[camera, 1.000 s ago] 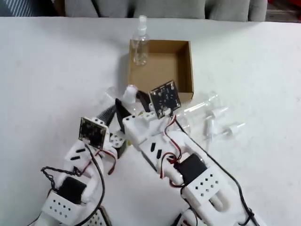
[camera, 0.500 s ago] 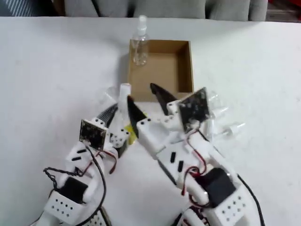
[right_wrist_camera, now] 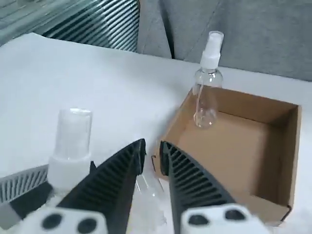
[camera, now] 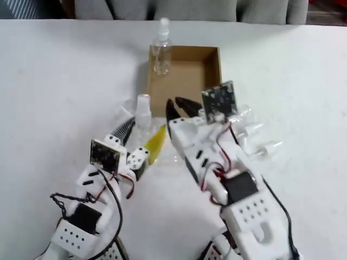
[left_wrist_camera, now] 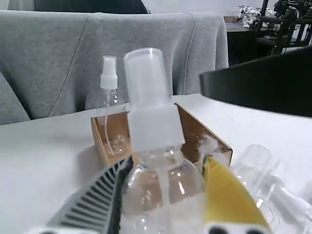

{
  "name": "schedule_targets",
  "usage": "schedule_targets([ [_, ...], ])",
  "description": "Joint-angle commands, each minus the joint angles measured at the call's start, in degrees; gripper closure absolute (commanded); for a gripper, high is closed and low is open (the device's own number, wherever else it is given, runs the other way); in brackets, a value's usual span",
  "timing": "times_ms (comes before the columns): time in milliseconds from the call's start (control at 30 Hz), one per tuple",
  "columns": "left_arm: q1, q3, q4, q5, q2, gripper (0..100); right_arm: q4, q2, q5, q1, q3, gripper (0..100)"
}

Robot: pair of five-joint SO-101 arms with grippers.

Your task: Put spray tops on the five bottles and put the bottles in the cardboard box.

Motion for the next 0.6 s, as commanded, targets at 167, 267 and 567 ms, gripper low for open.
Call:
schedule_targets([
  [167, 0.5, -0.4, -2.1, 0.5, -1.0, 98, -7.1, 10.9, 0.4, -3.9, -2.5, 98.4],
  [267, 0.5, -0.4, -2.1, 0.5, -1.0, 98, -6.1, 9.5, 0.4, -5.9, -2.4, 98.4],
  [567, 0.5, -0.4, -2.1, 0.5, -1.0, 98, 4.3, 1.5, 1.9, -2.2, -0.1, 98.4],
])
